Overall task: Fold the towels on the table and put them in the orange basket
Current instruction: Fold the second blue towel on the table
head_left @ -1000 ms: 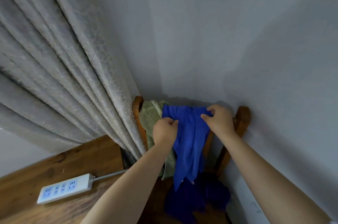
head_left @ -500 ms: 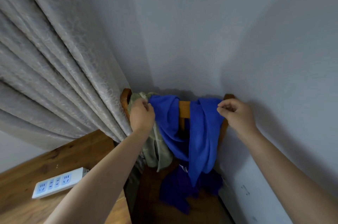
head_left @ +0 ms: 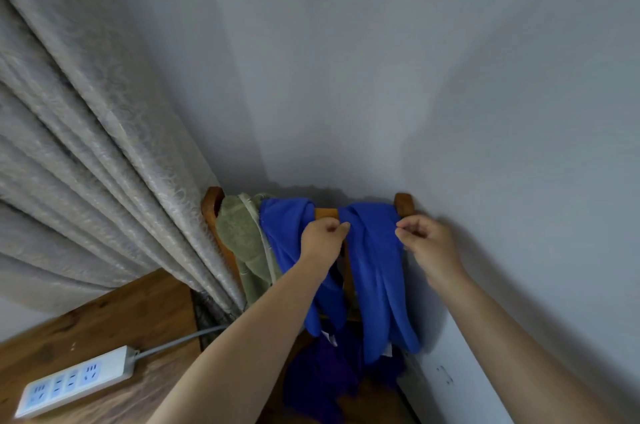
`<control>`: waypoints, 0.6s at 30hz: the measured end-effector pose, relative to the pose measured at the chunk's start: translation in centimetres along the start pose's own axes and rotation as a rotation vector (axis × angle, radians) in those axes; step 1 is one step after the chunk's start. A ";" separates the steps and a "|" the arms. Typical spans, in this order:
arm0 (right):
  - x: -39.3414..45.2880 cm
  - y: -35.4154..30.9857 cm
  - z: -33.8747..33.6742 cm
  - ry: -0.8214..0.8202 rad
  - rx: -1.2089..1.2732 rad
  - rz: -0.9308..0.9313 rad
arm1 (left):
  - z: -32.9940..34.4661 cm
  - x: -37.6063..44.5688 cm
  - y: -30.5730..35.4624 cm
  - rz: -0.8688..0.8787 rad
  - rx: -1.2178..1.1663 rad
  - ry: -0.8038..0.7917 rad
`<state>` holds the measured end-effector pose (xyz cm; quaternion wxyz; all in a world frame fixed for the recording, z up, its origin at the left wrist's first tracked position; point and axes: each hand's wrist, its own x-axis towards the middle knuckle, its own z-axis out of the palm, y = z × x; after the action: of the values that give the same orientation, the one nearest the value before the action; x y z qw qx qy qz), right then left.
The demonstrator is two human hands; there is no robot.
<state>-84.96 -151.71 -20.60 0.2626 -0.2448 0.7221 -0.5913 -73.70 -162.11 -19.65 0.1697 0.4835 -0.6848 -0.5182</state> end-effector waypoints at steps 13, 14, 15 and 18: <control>-3.2 -3.3 0.6 -0.107 -0.350 0.021 | -6.7 -4.9 -0.1 0.143 -0.018 0.133; -3.8 -3.7 0.8 -0.097 -0.340 0.009 | -7.3 -5.8 -0.2 0.147 -0.027 0.151; -4.5 -4.0 1.0 -0.090 -0.323 -0.009 | -7.8 -6.6 -0.4 0.152 -0.030 0.167; -7.4 -5.1 1.7 -0.089 -0.274 -0.070 | -9.4 -9.9 -1.1 0.147 -0.060 0.198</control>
<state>-78.06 -148.94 -15.16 0.2377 -0.3296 0.7746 -0.4847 -61.56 -158.93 -14.08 0.2886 0.4755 -0.6824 -0.4743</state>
